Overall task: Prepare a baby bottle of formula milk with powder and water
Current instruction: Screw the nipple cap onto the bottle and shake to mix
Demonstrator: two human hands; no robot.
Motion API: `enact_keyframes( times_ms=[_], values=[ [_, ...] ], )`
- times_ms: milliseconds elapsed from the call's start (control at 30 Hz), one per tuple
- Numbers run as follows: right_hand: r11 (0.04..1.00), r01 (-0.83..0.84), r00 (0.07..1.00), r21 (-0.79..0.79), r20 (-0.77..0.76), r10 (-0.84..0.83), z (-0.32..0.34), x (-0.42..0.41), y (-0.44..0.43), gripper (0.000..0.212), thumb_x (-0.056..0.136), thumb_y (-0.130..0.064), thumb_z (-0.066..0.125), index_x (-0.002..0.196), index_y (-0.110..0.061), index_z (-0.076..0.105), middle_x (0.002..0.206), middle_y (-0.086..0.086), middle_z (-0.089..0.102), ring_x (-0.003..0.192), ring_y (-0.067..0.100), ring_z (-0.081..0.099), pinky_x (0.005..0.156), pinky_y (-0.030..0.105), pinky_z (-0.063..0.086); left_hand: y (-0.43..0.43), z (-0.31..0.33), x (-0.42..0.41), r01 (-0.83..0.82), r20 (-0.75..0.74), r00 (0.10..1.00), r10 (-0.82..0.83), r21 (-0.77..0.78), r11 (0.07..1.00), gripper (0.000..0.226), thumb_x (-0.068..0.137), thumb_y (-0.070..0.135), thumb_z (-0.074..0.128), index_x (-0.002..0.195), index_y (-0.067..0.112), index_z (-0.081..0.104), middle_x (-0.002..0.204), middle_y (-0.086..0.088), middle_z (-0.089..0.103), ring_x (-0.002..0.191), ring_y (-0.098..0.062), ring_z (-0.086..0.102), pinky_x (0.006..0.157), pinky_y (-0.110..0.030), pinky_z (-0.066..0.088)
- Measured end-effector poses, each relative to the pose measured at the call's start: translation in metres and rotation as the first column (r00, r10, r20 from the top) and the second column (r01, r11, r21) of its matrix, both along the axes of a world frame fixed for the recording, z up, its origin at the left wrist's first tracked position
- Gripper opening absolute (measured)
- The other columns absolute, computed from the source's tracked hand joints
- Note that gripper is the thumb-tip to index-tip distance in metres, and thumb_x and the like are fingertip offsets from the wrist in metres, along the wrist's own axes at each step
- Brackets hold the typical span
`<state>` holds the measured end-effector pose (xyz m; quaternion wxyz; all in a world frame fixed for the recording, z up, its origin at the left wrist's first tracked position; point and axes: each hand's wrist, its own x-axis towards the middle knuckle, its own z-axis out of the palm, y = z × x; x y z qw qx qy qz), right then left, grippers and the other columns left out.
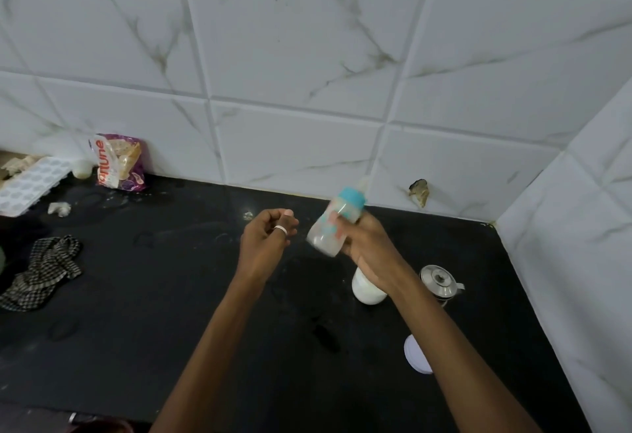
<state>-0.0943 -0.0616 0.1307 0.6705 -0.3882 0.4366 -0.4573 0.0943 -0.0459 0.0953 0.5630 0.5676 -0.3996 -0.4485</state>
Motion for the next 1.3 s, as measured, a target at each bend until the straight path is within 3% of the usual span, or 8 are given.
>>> enact_keyframes(
  times_ms=[200, 300, 600, 733, 867, 1000, 1133, 1300],
  values=[
    [0.996, 0.089, 0.973, 0.029, 0.21, -0.093, 0.0, 0.001, 0.001, 0.04, 0.091, -0.022, 0.068, 0.128, -0.01, 0.059, 0.12, 0.011, 0.068, 0.114, 0.023, 0.068, 0.089, 0.038, 0.06, 0.0, -0.001, 0.0, -0.007, -0.004, 1.0, 0.007, 0.008, 1.0, 0.008, 0.103, 0.023, 0.062, 0.106, 0.022, 0.069, 0.102, -0.001, 0.078, 0.088, -0.008, 0.074, 0.075, -0.026, 0.057],
    [0.996, -0.076, 0.997, 0.037, -0.007, 0.076, -0.002, 0.001, 0.006, 0.045, 0.086, -0.024, 0.072, 0.129, -0.013, 0.06, 0.124, 0.013, 0.067, 0.116, 0.025, 0.068, 0.091, 0.04, 0.059, 0.001, -0.001, 0.001, 0.005, -0.006, 1.0, -0.005, 0.008, 1.0, 0.008, 0.103, 0.023, 0.061, 0.107, 0.023, 0.068, 0.102, 0.0, 0.077, 0.091, -0.01, 0.074, 0.078, -0.027, 0.058],
    [0.993, -0.113, 0.993, 0.021, -0.029, 0.113, -0.004, -0.002, 0.008, 0.044, 0.086, -0.023, 0.076, 0.127, -0.014, 0.061, 0.128, 0.017, 0.065, 0.121, 0.03, 0.065, 0.098, 0.045, 0.057, 0.004, 0.001, 0.003, 0.026, 0.005, 1.0, -0.026, 0.007, 1.0, 0.01, 0.102, 0.025, 0.061, 0.109, 0.023, 0.068, 0.105, -0.001, 0.077, 0.094, -0.012, 0.075, 0.08, -0.029, 0.058],
    [0.993, 0.111, 0.977, 0.03, 0.178, -0.114, -0.002, -0.002, 0.002, 0.026, 0.094, -0.016, 0.067, 0.12, -0.013, 0.062, 0.112, 0.008, 0.071, 0.11, 0.023, 0.069, 0.095, 0.043, 0.059, 0.004, 0.002, 0.001, -0.001, -0.015, 1.0, 0.001, 0.008, 1.0, 0.008, 0.102, 0.025, 0.062, 0.106, 0.024, 0.069, 0.102, -0.001, 0.078, 0.091, -0.013, 0.075, 0.078, -0.029, 0.058],
    [0.996, -0.094, 0.993, 0.008, -0.069, 0.095, -0.002, -0.006, 0.005, 0.046, 0.083, -0.026, 0.076, 0.126, -0.016, 0.062, 0.125, 0.011, 0.068, 0.118, 0.026, 0.067, 0.1, 0.047, 0.056, 0.005, 0.003, 0.002, 0.024, 0.005, 1.0, -0.024, 0.006, 1.0, 0.013, 0.103, 0.024, 0.061, 0.112, 0.018, 0.068, 0.105, 0.0, 0.077, 0.093, -0.011, 0.075, 0.078, -0.026, 0.058],
    [0.987, 0.158, 0.967, 0.005, 0.202, -0.156, 0.002, -0.006, -0.004, 0.039, 0.088, -0.021, 0.071, 0.125, -0.012, 0.061, 0.116, 0.008, 0.069, 0.114, 0.023, 0.068, 0.094, 0.042, 0.059, 0.004, 0.004, 0.0, 0.007, 0.0, 1.0, -0.007, 0.013, 1.0, 0.01, 0.103, 0.024, 0.061, 0.108, 0.019, 0.068, 0.102, 0.0, 0.078, 0.089, -0.009, 0.074, 0.076, -0.024, 0.057],
    [0.997, -0.071, 0.996, -0.007, -0.052, 0.07, -0.005, -0.006, 0.002, 0.028, 0.094, -0.013, 0.069, 0.121, -0.016, 0.063, 0.114, 0.009, 0.068, 0.111, 0.023, 0.068, 0.09, 0.038, 0.06, 0.003, 0.003, 0.001, 0.024, 0.004, 1.0, -0.025, 0.022, 0.999, 0.012, 0.103, 0.024, 0.061, 0.111, 0.019, 0.068, 0.103, 0.002, 0.078, 0.094, -0.01, 0.075, 0.078, -0.025, 0.058],
    [0.986, 0.163, 0.963, 0.032, 0.214, -0.166, -0.006, -0.007, -0.005, 0.044, 0.089, -0.018, 0.073, 0.13, -0.009, 0.059, 0.114, 0.009, 0.067, 0.107, 0.022, 0.07, 0.082, 0.038, 0.06, 0.003, 0.006, -0.002, -0.002, -0.002, 1.0, 0.002, 0.008, 1.0, 0.011, 0.103, 0.022, 0.061, 0.108, 0.018, 0.069, 0.1, 0.001, 0.078, 0.086, -0.006, 0.074, 0.076, -0.025, 0.058]
  ],
)
